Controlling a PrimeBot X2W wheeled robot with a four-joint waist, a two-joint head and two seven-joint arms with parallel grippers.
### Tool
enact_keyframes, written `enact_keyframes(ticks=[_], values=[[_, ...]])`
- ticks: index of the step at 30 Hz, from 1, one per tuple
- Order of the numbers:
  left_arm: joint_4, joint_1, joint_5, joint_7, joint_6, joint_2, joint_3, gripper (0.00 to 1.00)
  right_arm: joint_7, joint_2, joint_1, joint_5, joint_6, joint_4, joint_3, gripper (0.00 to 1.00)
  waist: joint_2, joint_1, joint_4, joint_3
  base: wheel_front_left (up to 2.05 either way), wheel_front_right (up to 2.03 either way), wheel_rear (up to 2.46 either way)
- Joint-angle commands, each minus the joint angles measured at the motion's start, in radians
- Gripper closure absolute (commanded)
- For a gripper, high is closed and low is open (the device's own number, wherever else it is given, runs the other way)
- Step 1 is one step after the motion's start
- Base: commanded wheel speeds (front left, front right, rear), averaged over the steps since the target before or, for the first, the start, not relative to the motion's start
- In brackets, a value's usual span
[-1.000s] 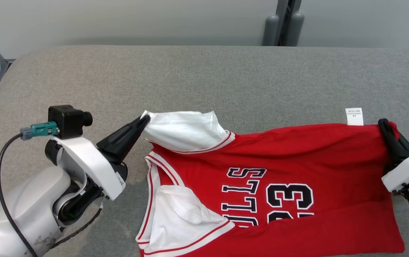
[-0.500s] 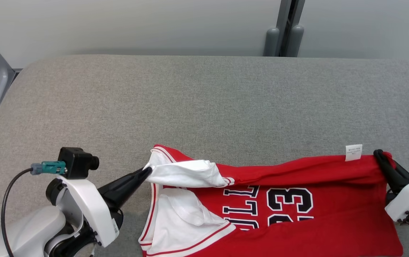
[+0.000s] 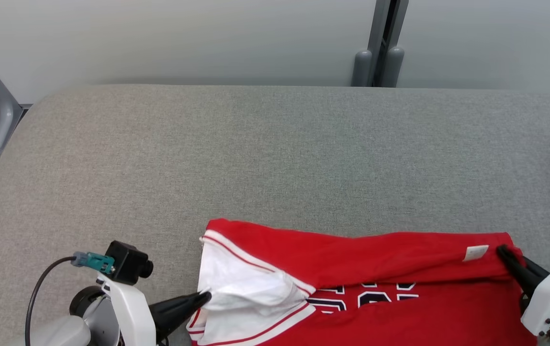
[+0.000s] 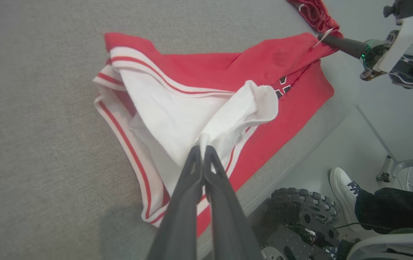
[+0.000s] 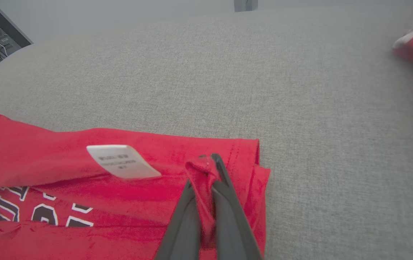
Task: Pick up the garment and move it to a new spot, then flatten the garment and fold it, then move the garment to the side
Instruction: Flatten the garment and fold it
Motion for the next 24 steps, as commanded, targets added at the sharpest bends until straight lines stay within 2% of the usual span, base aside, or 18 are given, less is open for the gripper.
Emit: enact_keyframes(ticks=[1, 8, 9, 10, 11, 12, 13, 14, 15, 16, 20, 24], values=[[-0.003, 0.012, -0.013, 0.012, -0.001, 0.007, 0.001, 1.00, 0.008, -0.014, -0.010, 0.013, 0.000, -0.005, 0.015, 1.00, 0.0000, 0.0000, -0.001, -0.004, 0.00, 0.00, 0.00], [-0.019, 0.041, -0.015, 0.070, -0.001, 0.013, -0.006, 1.00, 0.044, -0.037, -0.028, 0.071, 0.000, -0.019, 0.107, 1.00, 0.0000, 0.0000, -0.007, -0.023, 0.00, 0.00, 0.00], [-0.020, 0.044, -0.012, 0.074, -0.001, 0.010, -0.007, 1.00, 0.057, -0.040, -0.026, 0.087, 0.000, -0.021, 0.117, 0.96, 0.0000, 0.0000, -0.008, -0.025, 0.00, 0.00, 0.00], [-0.020, 0.048, -0.011, 0.081, -0.001, 0.008, -0.007, 1.00, 0.072, -0.043, -0.026, 0.100, 0.000, -0.025, 0.128, 0.60, 0.0000, 0.0000, -0.009, -0.028, 0.00, 0.00, 0.00], [-0.020, 0.048, -0.011, 0.081, -0.001, 0.008, -0.007, 1.00, 0.072, -0.043, -0.026, 0.100, 0.000, -0.025, 0.128, 0.60, 0.0000, 0.0000, -0.009, -0.028, 0.00, 0.00, 0.00], [-0.020, 0.053, -0.008, 0.087, -0.001, 0.005, -0.008, 1.00, 0.084, -0.047, -0.027, 0.113, 0.000, -0.026, 0.137, 0.00, 0.0000, 0.0000, -0.010, -0.030, 0.00, 0.00, 0.00], [-0.020, 0.056, -0.006, 0.089, 0.000, 0.004, -0.008, 1.00, 0.100, -0.050, -0.028, 0.130, 0.000, -0.028, 0.143, 0.00, 0.0000, 0.0000, -0.012, -0.031, 0.00, 0.00, 0.00], [-0.017, 0.058, -0.003, 0.094, 0.005, 0.002, -0.009, 0.68, 0.116, -0.054, -0.028, 0.146, 0.000, -0.035, 0.147, 0.00, 0.0000, 0.0000, -0.013, -0.032, 0.00, 0.00, 0.00], [-0.014, 0.059, 0.002, 0.095, 0.009, 0.002, -0.009, 0.29, 0.133, -0.058, -0.027, 0.166, 0.000, -0.043, 0.151, 0.00, 0.0000, 0.0000, -0.015, -0.034, 0.00, 0.00, 0.00], [-0.012, 0.062, 0.005, 0.096, 0.015, 0.001, -0.009, 0.00, 0.149, -0.067, -0.029, 0.178, 0.000, -0.049, 0.155, 0.00, 0.0000, 0.0000, -0.016, -0.036, 0.00, 0.00, 0.00], [-0.006, 0.072, 0.013, 0.094, 0.026, -0.001, -0.009, 0.00, 0.183, -0.110, -0.041, 0.213, 0.000, -0.080, 0.160, 0.00, 0.0000, 0.0000, -0.021, -0.042, 0.00, 0.00, 0.00], [-0.004, 0.072, 0.005, 0.061, 0.035, -0.006, 0.013, 0.00, 0.127, -0.142, -0.058, 0.240, 0.000, -0.090, 0.124, 0.00, 0.0000, 0.0000, -0.028, -0.049, 0.00, 0.00, 0.00]])
